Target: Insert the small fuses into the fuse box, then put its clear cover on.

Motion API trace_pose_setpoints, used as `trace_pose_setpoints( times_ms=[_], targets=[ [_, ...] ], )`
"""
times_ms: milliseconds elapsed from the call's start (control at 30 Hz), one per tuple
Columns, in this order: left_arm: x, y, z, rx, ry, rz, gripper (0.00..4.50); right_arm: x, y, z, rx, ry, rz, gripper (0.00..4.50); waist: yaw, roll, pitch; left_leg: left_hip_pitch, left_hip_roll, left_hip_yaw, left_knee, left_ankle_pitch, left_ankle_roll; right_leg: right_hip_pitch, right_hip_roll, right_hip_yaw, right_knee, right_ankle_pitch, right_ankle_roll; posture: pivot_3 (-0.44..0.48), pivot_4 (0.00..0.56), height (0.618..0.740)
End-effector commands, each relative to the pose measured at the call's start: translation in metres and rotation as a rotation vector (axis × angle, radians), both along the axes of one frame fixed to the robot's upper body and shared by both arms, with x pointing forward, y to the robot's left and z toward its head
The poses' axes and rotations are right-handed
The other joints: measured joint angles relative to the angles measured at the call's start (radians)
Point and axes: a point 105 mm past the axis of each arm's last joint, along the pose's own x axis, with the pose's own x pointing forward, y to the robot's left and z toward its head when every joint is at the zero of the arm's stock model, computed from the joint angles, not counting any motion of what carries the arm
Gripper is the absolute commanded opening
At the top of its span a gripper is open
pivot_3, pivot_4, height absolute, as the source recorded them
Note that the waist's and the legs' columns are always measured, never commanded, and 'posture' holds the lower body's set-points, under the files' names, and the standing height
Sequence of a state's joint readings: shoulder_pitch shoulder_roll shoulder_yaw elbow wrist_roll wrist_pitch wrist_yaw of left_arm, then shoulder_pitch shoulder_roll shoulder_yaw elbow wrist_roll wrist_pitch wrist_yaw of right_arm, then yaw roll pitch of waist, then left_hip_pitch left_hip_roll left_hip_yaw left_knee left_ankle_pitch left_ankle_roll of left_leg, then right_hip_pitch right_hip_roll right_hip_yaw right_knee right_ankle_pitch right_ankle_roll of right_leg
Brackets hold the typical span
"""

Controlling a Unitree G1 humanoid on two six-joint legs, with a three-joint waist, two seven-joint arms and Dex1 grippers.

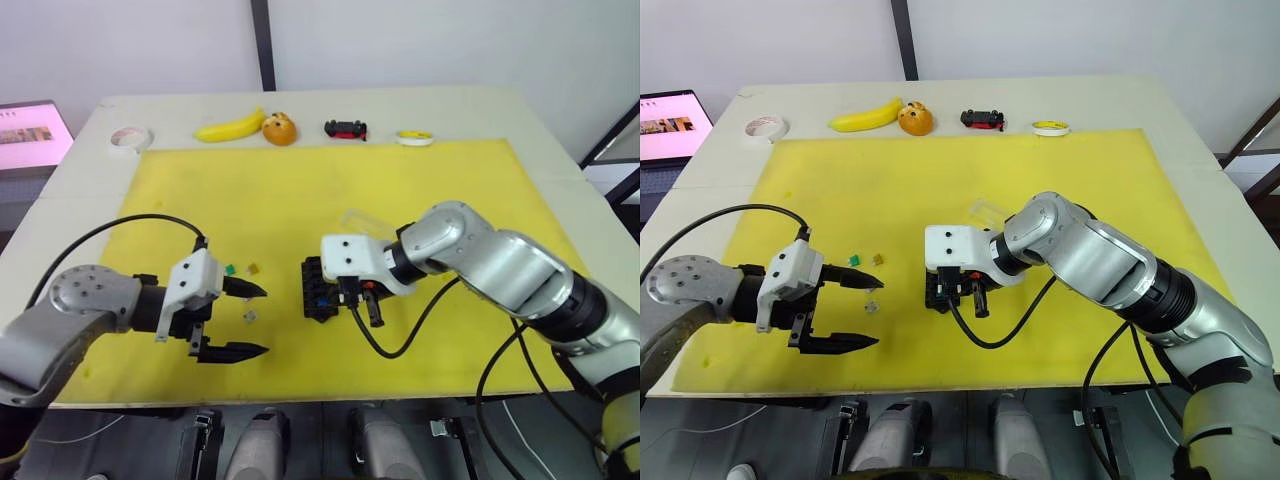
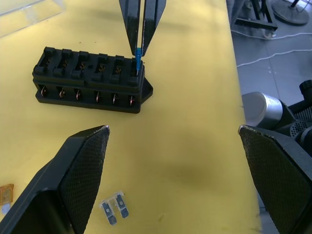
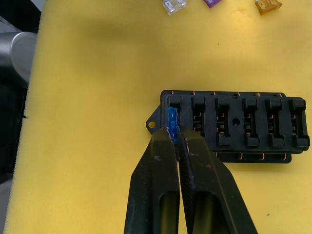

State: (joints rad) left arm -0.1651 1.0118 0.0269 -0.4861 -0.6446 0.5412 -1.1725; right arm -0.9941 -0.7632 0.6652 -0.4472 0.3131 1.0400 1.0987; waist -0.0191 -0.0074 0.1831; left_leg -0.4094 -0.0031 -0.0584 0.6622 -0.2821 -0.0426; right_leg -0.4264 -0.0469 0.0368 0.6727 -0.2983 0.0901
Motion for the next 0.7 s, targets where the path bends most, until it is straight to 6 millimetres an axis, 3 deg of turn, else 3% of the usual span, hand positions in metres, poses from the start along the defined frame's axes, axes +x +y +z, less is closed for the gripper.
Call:
trace_pose_setpoints(
  times_ms=[33, 500, 700],
  targets=[
    [-0.0017, -0.0011, 0.0106, -0.006, -0.049, -0.004, 4.45, -0.0004, 0.0032, 0.0, -0.004, -0.023, 0.018, 0.0, 0.0, 0.0, 0.0, 0.0, 0.0, 0.0, 0.0, 0.0, 0.0, 0.0, 0.0, 0.0, 0.0, 0.0, 0.0, 0.0, 0.15, 0.74],
    [0.0014, 0.0008, 0.0084, -0.009, -0.047, 0.008, 4.45, 0.0018, 0.005, -0.0085, -0.046, -0.016, 0.025, 0.0, -0.001, 0.0, 0.0, 0.001, 0.0, 0.0, 0.002, 0.0, 0.0, 0.0, 0.0, 0.0, 0.003, 0.0, 0.0, 0.0, 0.15, 0.74],
    [0.0021, 0.0025, 0.0079, -0.008, -0.049, 0.014, 4.45, 0.0, 0.0098, -0.003, -0.031, 0.006, 0.018, 0.0, -0.002, 0.0, 0.0, 0.001, 0.0, 0.0, 0.002, 0.0, 0.0, 0.0, 0.0, 0.0, 0.004, 0.0, 0.0, 0.0, 0.15, 0.74]
  ],
)
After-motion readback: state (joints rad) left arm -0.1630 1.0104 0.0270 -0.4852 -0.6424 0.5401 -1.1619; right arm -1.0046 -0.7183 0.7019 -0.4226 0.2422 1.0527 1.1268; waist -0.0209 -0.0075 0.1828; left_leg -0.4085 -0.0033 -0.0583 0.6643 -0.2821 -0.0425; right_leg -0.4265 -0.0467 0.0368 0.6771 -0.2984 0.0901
